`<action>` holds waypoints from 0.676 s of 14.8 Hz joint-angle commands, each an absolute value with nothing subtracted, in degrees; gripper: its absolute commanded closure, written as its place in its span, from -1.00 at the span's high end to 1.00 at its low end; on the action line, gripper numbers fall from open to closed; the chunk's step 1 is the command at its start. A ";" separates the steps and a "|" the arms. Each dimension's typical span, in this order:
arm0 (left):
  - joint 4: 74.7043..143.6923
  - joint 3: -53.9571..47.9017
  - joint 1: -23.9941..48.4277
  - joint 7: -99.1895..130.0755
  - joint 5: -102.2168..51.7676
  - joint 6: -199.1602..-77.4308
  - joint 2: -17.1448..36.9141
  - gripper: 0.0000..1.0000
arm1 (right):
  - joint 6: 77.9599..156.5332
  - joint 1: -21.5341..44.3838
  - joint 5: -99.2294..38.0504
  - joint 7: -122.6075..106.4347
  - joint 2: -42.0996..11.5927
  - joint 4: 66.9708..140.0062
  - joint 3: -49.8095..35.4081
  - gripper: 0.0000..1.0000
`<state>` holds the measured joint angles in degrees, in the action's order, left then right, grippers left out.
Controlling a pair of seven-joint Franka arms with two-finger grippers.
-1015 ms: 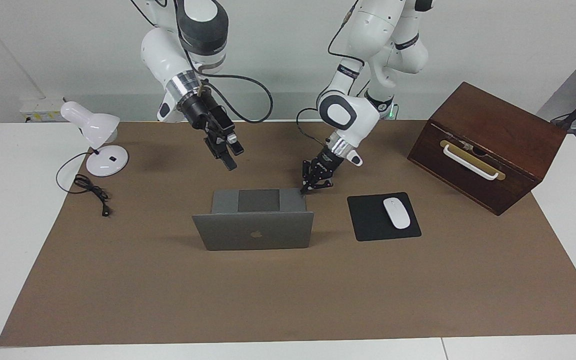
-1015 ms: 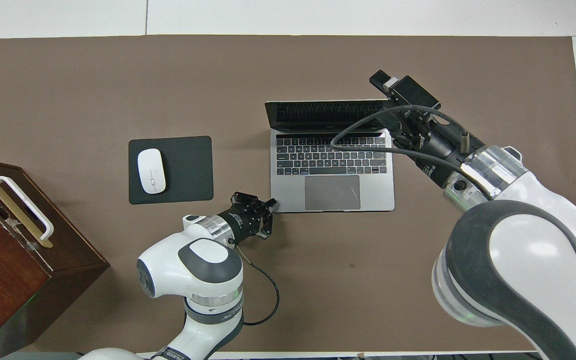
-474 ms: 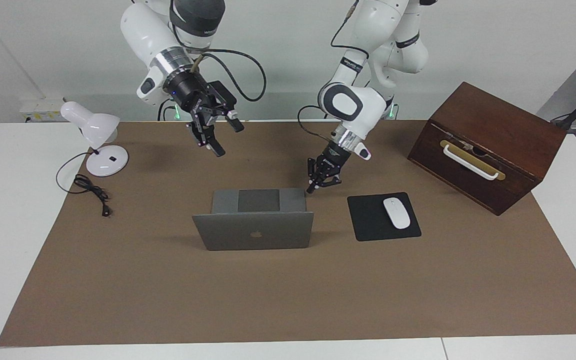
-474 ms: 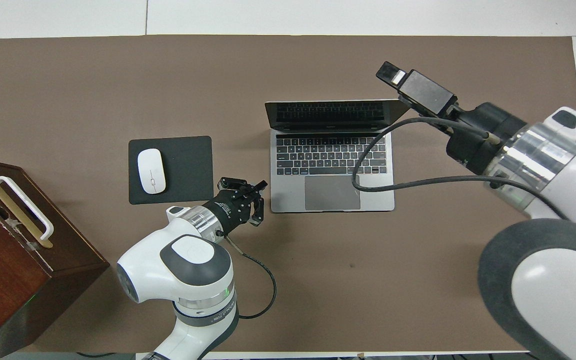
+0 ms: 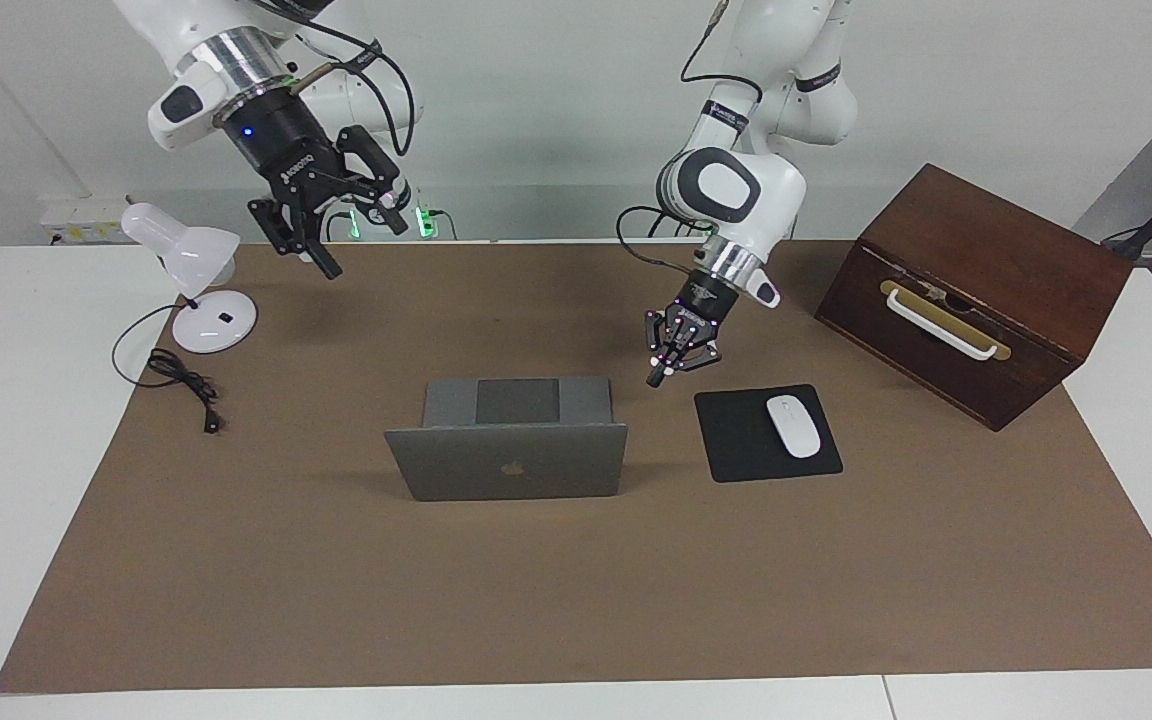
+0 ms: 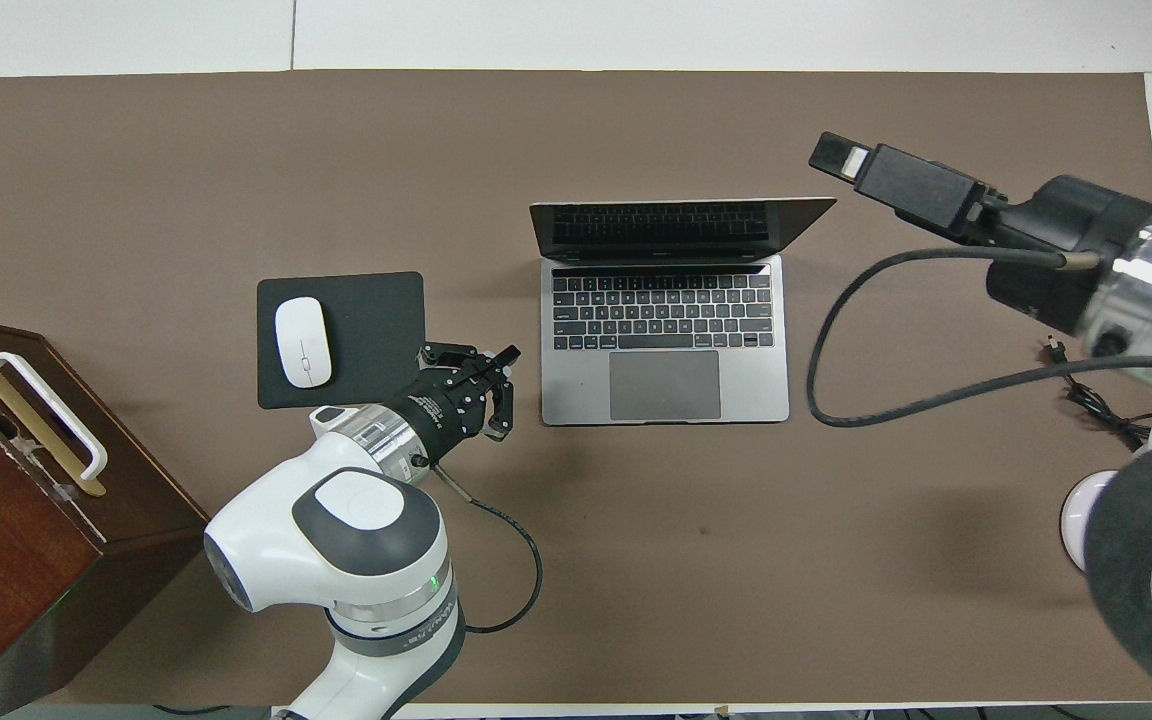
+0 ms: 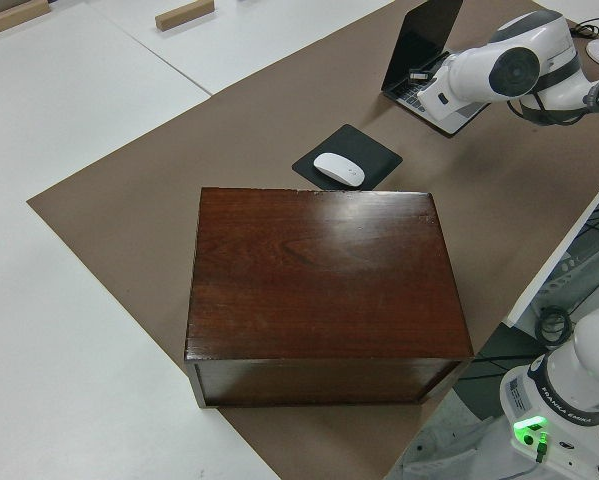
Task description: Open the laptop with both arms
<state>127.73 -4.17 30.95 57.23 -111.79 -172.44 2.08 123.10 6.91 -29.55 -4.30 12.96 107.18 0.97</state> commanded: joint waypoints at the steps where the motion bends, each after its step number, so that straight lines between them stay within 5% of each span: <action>1: 126.49 -4.31 27.79 56.51 -107.68 -172.70 1.23 -1.00 | 112.20 4.32 -20.16 -2.99 12.22 103.02 0.44 1.00; 4: 125.33 -4.31 25.06 56.51 -102.15 -172.71 1.23 -1.00 | 104.17 3.60 -11.19 2.09 12.57 102.74 0.53 1.00; 10: 123.75 -4.31 17.41 53.80 -94.83 -172.97 1.93 -1.00 | 100.99 -0.44 -3.45 3.25 10.38 103.80 -0.09 1.00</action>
